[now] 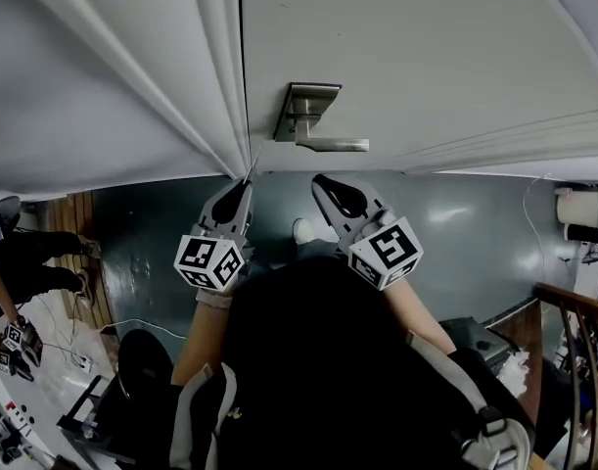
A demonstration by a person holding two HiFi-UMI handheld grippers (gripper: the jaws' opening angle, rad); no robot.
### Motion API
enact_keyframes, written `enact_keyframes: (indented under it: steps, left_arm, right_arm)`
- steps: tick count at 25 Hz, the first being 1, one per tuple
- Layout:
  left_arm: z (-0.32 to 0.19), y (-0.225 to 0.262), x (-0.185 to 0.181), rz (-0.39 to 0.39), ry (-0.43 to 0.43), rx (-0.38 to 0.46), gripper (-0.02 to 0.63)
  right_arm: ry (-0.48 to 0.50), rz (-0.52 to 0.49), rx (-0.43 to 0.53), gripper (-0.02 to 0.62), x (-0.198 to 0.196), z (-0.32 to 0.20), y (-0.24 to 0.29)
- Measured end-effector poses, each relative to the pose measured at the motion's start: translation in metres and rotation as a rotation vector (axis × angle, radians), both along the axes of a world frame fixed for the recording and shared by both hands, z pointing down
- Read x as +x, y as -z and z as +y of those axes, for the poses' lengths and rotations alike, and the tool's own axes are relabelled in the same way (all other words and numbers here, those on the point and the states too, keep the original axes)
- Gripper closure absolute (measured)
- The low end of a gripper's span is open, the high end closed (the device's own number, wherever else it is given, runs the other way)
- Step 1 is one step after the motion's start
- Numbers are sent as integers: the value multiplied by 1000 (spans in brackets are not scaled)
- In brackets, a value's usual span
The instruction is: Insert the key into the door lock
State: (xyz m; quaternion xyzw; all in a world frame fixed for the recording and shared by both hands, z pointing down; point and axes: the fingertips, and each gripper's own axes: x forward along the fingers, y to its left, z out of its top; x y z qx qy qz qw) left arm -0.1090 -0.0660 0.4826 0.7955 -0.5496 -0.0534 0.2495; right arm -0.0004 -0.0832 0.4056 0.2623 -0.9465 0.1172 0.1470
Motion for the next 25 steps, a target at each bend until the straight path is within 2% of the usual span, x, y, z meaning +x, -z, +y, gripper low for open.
enact_keyframes:
  steps: [9,15,19,21,25]
  left_arm:
    - [-18,-26,11,260,-34,-64,581]
    - [-28,-37,24,500,-28,-115,581]
    - [-35,-44,33,630,-32,-141,581]
    - [-39,-48,38,676,-35,-158,581]
    - [-45,-57,44,710,-41,-189,581]
  right_arm:
    - [-130,41,-22,568,29,11,-11]
    - [-207,66,-45,568,52,21,-17]
    - [-249,83,-56,568,66,26,-20]
    - [-271,90,-57,568,73,27,-21]
    - [-292,103,-58,568,82,26,-23]
